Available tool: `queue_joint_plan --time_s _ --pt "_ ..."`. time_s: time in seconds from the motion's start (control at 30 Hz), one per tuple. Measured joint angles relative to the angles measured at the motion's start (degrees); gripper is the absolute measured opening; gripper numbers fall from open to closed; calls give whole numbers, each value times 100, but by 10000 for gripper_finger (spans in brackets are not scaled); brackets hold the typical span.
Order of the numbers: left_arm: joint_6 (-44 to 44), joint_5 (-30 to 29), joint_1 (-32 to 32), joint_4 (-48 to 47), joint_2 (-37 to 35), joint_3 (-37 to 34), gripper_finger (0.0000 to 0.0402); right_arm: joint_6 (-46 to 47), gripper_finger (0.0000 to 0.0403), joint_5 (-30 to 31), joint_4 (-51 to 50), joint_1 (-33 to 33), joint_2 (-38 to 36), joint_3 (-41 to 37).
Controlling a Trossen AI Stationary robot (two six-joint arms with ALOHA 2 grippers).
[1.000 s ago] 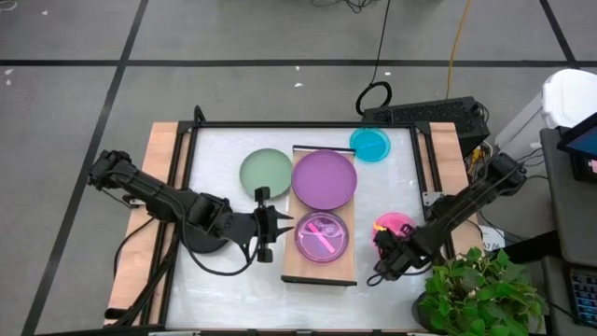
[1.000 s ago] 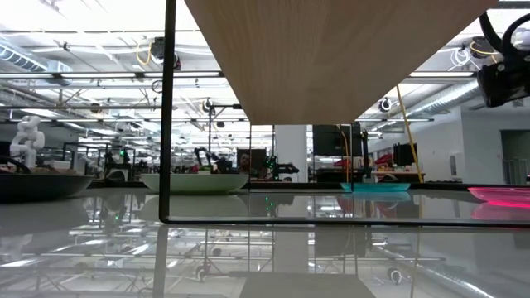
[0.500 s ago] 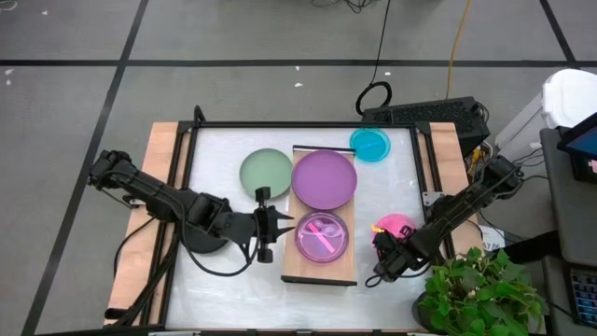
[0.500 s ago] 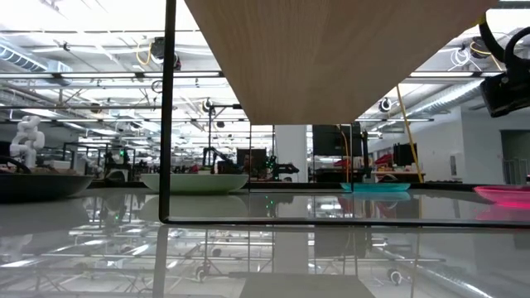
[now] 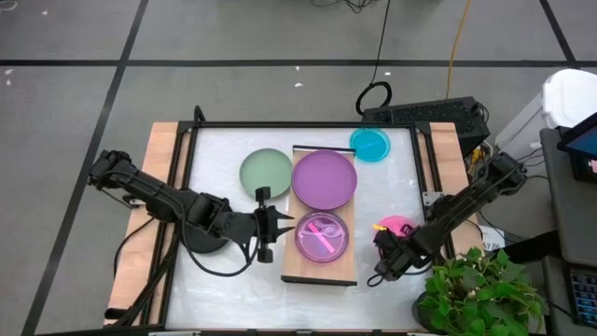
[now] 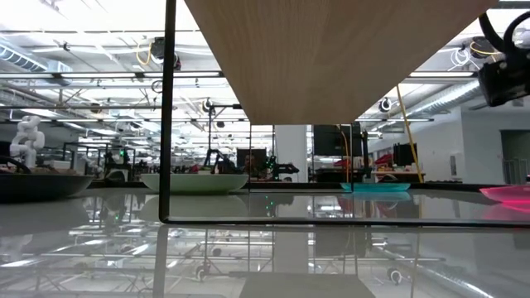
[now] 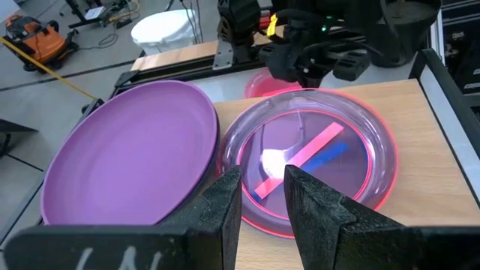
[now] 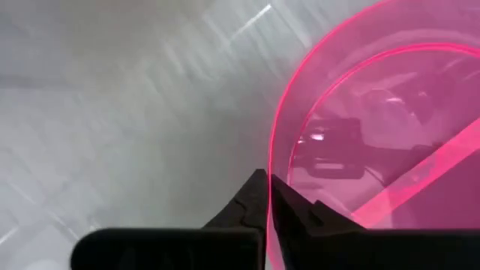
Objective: Place and stack plates onto a shelf
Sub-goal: Stack the pink transparent plate on top of the pink transparent plate on the shelf
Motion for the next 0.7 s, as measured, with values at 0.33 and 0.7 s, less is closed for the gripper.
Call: queue_joint_plan --time_s 0.33,0.7 --pt "110 57 -13 -15 -35 -4 108 -261 0 745 -757 -11 -81 642" --pt "168 206 -50 -46 -66 -4 108 -455 0 1671 -2511 -24 -81 2045"
